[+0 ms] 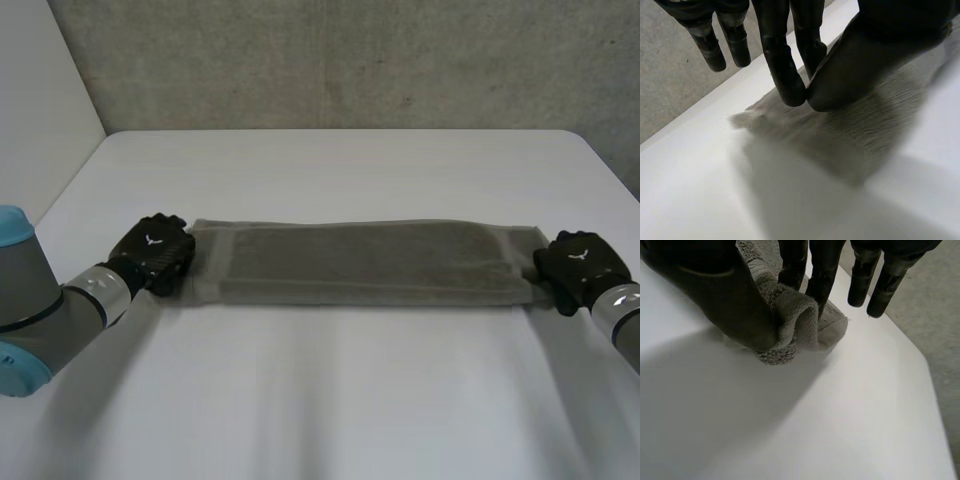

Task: Fold the towel.

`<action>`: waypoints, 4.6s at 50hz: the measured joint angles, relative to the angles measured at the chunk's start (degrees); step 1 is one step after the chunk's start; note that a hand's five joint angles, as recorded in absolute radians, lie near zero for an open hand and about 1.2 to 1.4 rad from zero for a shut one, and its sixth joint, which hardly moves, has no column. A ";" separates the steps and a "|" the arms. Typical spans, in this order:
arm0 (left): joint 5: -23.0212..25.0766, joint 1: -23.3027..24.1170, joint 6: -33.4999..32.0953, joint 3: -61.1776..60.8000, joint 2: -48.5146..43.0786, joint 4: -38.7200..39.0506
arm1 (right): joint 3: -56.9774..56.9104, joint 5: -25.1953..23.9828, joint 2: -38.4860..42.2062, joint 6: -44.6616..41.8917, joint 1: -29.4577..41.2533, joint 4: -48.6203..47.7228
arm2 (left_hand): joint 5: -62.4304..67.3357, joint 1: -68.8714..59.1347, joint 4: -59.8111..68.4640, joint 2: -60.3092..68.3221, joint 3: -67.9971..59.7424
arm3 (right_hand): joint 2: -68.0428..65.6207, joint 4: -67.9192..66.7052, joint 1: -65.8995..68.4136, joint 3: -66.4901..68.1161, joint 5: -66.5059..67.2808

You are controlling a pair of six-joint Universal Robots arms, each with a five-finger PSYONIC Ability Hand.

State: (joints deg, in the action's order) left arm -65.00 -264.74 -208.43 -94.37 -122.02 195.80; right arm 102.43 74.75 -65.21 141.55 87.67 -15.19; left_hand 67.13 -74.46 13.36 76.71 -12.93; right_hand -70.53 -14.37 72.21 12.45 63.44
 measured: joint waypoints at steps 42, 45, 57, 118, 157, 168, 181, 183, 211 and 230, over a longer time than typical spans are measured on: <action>0.63 1.97 -1.95 -7.37 8.91 -2.67 | -0.09 -8.79 -4.27 0.80 -8.29 3.46 | -12.36 10.01 0.00 -12.22 0.00 | 29.59 0.00 -32.13 0.00 -34.77; 0.72 2.29 -1.78 -7.54 8.84 -2.64 | -0.28 -8.75 -3.70 1.88 -8.60 3.39 | -12.46 10.02 0.00 -12.34 0.00 | 29.63 0.00 -32.21 0.00 -34.93; 0.91 3.38 -1.22 -7.26 7.59 -2.19 | -0.98 -8.84 -0.22 2.64 -8.85 2.74 | -20.65 17.68 0.00 -19.91 0.00 | 36.36 0.00 -39.29 0.00 -41.98; 0.21 3.52 -2.04 -3.01 1.53 -2.09 | -2.07 -8.88 1.68 3.98 -9.64 1.39 | -2.03 1.51 0.00 -2.93 0.00 | 0.54 0.00 0.57 0.00 -0.11; 0.90 0.45 -1.62 -7.77 8.26 -3.19 | -0.72 -11.73 -6.75 0.04 -14.33 4.75 | -1.39 1.36 0.00 -2.50 0.00 | 56.12 0.00 -57.93 0.00 -59.85; 0.82 -0.16 -1.76 -7.74 9.03 -3.78 | 3.71 -12.61 -9.44 3.00 -13.48 6.56 | -1.39 1.36 0.00 -2.50 0.00 | 53.26 0.00 -54.72 0.00 -55.72; 0.75 -1.63 -1.88 -7.29 8.93 -3.74 | 4.11 -12.50 -5.78 5.84 -12.44 5.15 | -1.39 1.36 0.00 -2.50 0.00 | 19.90 0.00 -22.12 0.00 -23.28; 0.77 -1.77 -1.86 -7.33 8.96 -3.77 | 4.11 -12.50 -5.48 6.36 -12.41 4.73 | -1.39 1.36 0.00 -2.50 0.00 | 12.57 0.00 -14.54 0.00 -16.35; 0.89 -1.99 -1.62 -8.03 12.65 -7.89 | 6.13 -15.08 -7.21 0.84 -13.27 7.43 | -1.39 1.36 0.00 -2.50 0.00 | 44.67 0.00 -46.46 0.00 -49.75; 1.00 -3.05 -1.58 -8.06 12.31 -8.08 | 7.07 -14.66 -6.30 0.71 -12.13 2.93 | -1.39 1.36 0.00 -2.50 0.00 | -0.27 0.00 -1.88 0.00 -3.14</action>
State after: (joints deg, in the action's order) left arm -64.00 -267.79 -210.01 -102.44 -109.71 187.71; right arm 109.50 60.09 -71.52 142.26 75.54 -12.26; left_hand 65.74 -73.10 13.36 74.21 -12.93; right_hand -70.80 -14.37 70.33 12.45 60.31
